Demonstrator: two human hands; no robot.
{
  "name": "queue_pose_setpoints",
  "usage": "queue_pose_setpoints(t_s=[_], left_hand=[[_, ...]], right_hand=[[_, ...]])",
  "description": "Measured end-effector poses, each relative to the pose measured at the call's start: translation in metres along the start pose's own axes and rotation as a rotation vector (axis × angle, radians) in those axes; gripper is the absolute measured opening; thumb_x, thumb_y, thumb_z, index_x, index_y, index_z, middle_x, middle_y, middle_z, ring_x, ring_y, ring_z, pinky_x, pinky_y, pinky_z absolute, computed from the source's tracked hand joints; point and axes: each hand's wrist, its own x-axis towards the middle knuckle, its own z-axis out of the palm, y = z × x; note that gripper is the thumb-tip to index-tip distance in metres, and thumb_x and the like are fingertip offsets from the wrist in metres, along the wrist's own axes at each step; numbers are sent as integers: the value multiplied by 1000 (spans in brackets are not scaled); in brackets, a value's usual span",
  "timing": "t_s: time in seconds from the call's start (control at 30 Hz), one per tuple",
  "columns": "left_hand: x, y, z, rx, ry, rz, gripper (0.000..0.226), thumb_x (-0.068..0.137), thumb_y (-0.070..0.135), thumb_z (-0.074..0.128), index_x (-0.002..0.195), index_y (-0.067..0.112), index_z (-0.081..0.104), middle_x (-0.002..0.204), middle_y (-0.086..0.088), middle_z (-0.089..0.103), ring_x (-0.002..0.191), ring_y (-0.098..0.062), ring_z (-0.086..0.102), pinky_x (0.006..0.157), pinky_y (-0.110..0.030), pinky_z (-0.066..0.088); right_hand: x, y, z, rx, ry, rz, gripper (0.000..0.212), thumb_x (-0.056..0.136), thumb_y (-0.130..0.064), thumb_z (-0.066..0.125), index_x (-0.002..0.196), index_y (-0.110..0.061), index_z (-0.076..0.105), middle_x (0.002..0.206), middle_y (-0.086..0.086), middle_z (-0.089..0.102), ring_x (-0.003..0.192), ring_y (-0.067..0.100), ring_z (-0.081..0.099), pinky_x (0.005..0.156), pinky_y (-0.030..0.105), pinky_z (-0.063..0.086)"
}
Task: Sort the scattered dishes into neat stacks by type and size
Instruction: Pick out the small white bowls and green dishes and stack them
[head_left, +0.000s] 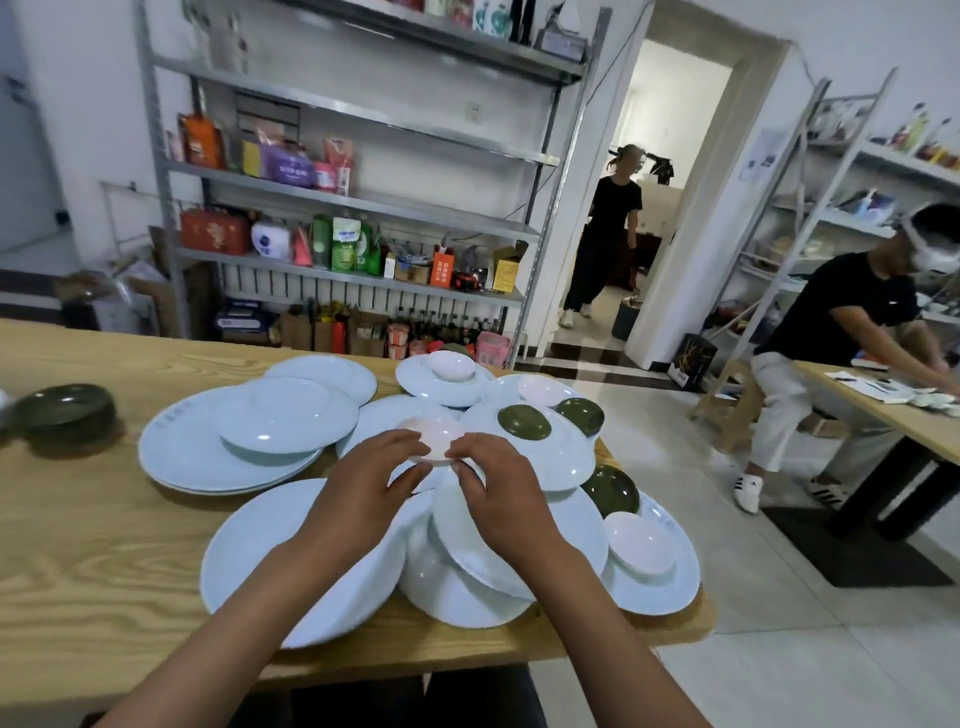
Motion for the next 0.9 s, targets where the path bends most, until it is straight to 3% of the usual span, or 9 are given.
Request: queue_pose_setpoints(t_s=[0.17,0.27,0.33,0.53,0.77,0.9], left_hand=[[-8,-38,-55,104,145,-78,17,86,20,68,102,15,72,114,2,67,109,-18,59,91,-27,42],[-19,-67,-93,160,239,-161,18,85,23,69,101,16,72,115,2,66,112,-16,57,94,-27,41],[-25,-86,-119,199,295,-212,17,86,24,68,100,16,72,115,3,65,111,-15,57,94,-30,42],[-47,-148,-198,302,429,-370,16,85,23,69,96,12,72,111,1,65,100,-17,61,82,-26,42],[-58,-221,-258,406,524,-529,19,90,27,64,97,12,72,130,-3,59,129,-20,46,96,-32,38],[-50,-256,-271,441,532,-558,20,92,14,60,88,0,73,123,-9,62,115,-24,56,84,-23,36]], right_hand=[[38,-40,51,56,-58,-135,25,94,-12,58,116,-15,68,126,-1,63,122,11,50,104,21,37],[59,-72,87,69,-141,-166,40,96,-17,53,135,-23,53,145,-7,46,136,7,35,108,12,21],[72,-91,110,87,-172,-179,49,96,-19,53,143,-23,42,151,-7,38,140,7,28,110,15,19],[94,-152,186,182,-353,-219,56,95,-21,53,147,-20,34,154,-3,32,142,11,24,112,21,19],[111,-193,253,230,-497,-235,57,95,-24,53,148,-23,31,155,-5,29,143,12,22,116,28,22],[117,-206,277,235,-538,-263,57,94,-24,52,147,-24,31,155,-5,28,143,11,22,117,33,25]])
